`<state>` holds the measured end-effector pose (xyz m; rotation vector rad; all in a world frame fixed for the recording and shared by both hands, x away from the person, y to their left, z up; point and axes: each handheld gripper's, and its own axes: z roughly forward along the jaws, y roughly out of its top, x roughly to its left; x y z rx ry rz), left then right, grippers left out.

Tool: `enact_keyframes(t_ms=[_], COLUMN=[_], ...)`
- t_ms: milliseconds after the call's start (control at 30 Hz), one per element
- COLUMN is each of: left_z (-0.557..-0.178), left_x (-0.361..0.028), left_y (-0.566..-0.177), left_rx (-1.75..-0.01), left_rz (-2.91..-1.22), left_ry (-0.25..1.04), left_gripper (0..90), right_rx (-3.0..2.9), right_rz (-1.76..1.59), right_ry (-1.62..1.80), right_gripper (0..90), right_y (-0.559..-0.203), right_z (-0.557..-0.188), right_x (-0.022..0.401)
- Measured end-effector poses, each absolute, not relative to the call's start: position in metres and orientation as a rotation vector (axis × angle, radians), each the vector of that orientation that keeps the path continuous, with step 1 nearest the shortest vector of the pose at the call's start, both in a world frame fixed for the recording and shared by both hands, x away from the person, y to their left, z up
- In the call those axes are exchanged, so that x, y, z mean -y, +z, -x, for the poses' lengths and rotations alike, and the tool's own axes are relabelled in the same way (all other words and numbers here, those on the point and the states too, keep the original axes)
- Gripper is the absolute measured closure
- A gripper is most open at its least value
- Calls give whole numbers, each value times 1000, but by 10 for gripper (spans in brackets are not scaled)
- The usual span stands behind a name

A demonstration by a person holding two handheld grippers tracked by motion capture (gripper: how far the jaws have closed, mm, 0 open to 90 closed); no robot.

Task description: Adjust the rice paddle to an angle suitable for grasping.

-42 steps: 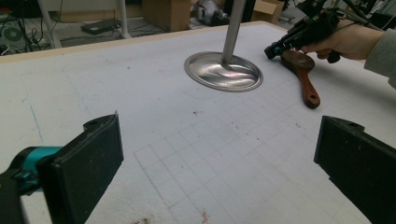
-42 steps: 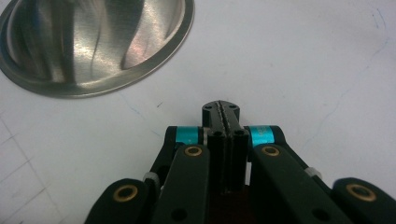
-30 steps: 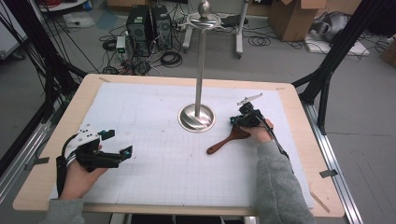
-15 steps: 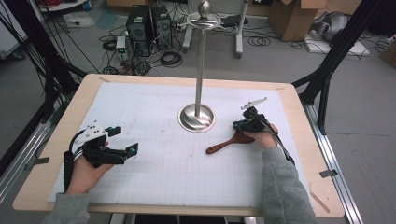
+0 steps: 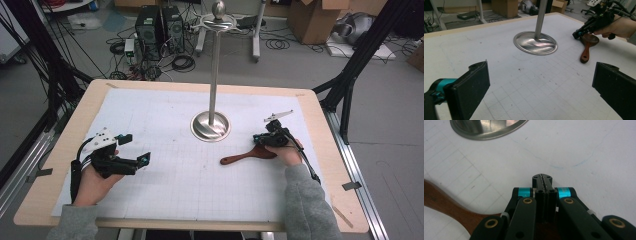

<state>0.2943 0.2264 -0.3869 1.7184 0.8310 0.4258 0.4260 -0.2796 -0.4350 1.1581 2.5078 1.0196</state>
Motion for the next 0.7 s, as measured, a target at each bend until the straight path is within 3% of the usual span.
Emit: enact_keyframes(t_ms=[700], left_z=[-298], left_x=[-224], left_y=[-387], left_rx=[-828], left_rz=[-1727], left_ry=[420], left_gripper=[17], right_rx=[-2473], right_rz=[-1178], right_ry=[946], right_gripper=[898], right_y=[-433], right_z=[-393], right_x=[282])
